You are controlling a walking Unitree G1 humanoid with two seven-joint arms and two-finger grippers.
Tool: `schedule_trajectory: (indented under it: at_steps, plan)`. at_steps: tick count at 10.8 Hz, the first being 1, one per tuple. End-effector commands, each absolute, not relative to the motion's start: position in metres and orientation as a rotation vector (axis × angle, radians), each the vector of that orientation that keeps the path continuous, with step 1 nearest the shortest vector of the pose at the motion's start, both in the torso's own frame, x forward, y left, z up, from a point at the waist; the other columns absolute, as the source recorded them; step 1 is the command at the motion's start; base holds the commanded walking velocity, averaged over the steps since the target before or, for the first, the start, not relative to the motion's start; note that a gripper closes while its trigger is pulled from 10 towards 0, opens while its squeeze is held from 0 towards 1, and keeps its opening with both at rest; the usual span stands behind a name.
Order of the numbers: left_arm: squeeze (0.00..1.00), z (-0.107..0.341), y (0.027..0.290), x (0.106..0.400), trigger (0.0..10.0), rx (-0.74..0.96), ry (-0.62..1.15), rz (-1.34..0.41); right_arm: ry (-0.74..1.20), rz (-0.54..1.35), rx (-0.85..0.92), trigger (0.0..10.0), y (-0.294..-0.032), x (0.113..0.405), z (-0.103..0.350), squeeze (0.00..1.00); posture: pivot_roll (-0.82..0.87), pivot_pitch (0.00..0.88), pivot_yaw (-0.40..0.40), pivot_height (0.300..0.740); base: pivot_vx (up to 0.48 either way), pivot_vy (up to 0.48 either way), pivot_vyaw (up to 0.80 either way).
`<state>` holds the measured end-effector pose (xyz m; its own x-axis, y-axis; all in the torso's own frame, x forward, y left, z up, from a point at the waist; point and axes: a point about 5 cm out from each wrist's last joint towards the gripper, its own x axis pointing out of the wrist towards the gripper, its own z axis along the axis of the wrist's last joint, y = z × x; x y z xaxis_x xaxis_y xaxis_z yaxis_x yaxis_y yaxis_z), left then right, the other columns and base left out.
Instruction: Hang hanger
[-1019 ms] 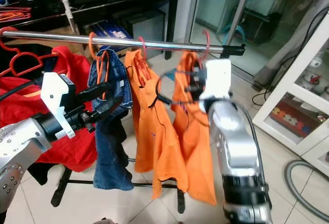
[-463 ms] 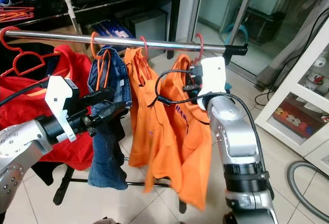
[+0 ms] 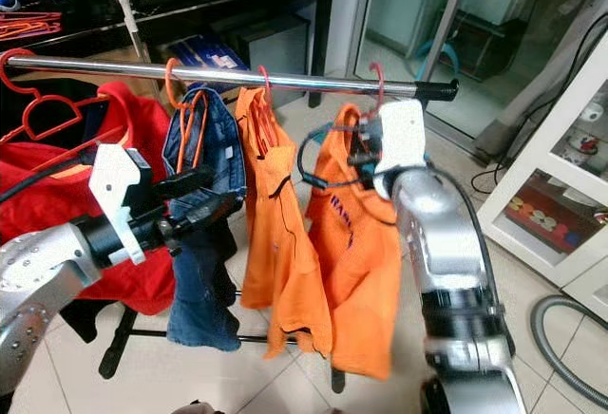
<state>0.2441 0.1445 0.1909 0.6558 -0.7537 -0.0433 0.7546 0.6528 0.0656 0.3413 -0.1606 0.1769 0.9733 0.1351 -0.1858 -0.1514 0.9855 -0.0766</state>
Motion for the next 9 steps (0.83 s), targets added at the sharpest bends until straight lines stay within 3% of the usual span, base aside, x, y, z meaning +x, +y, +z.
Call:
schedule_trajectory:
  at_steps: [1,9]
  plan:
    - [0.0,0.191,0.143,0.246,10.0,0.079,0.005,-0.854,0.121,0.13,-0.094,10.0,-0.164,0.348,0.19,0.0,-0.07,0.0,-0.018,0.74,0.0,0.0,0.0]
    - [0.0,0.189,0.14,0.243,10.0,0.092,0.014,-0.9,0.231,0.137,-0.104,10.0,-0.164,0.359,0.166,0.0,-0.06,0.0,-0.027,0.74,0.0,0.0,0.0]
